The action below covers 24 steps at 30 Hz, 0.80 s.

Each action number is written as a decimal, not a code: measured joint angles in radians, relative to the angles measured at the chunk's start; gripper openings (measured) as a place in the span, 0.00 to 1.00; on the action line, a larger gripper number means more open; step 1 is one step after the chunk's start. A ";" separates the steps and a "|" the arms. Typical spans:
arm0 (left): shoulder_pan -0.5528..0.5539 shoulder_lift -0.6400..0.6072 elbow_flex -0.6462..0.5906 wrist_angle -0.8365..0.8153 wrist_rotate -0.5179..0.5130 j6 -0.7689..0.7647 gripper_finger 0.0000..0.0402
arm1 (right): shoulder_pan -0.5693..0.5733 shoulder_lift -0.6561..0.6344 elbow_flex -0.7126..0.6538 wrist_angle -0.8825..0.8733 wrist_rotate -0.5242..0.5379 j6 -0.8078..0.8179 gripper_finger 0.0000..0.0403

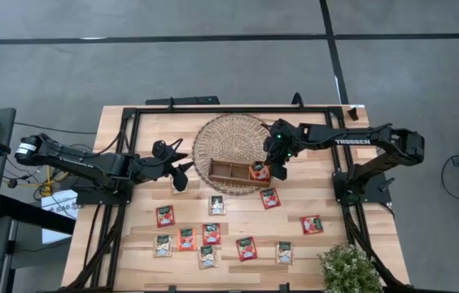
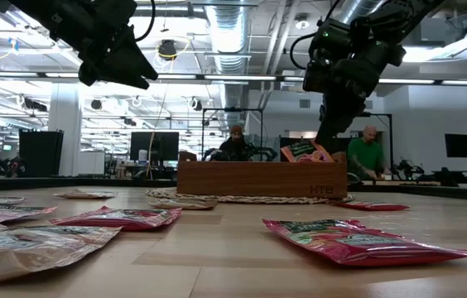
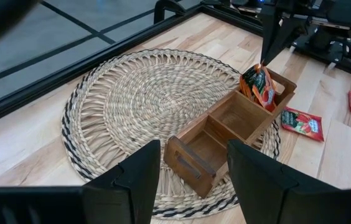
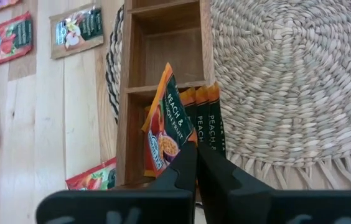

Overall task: Pick & Place Tea
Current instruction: Put the orange tea bag into the right section of the wooden organizer

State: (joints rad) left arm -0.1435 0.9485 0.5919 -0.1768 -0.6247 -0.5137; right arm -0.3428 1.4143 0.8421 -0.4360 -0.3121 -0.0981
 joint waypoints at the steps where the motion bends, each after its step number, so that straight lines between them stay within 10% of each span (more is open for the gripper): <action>1: 0.000 0.000 0.000 0.000 0.000 0.000 0.44 | 0.000 0.000 0.000 0.002 0.000 0.007 0.00; 24: 0.000 0.000 0.000 0.000 0.000 0.008 0.44 | 0.093 -0.082 0.000 0.000 0.235 0.177 0.00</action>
State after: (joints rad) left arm -0.1432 0.9485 0.5919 -0.1772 -0.6247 -0.5060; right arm -0.2495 1.3323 0.8417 -0.4356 -0.0775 0.0793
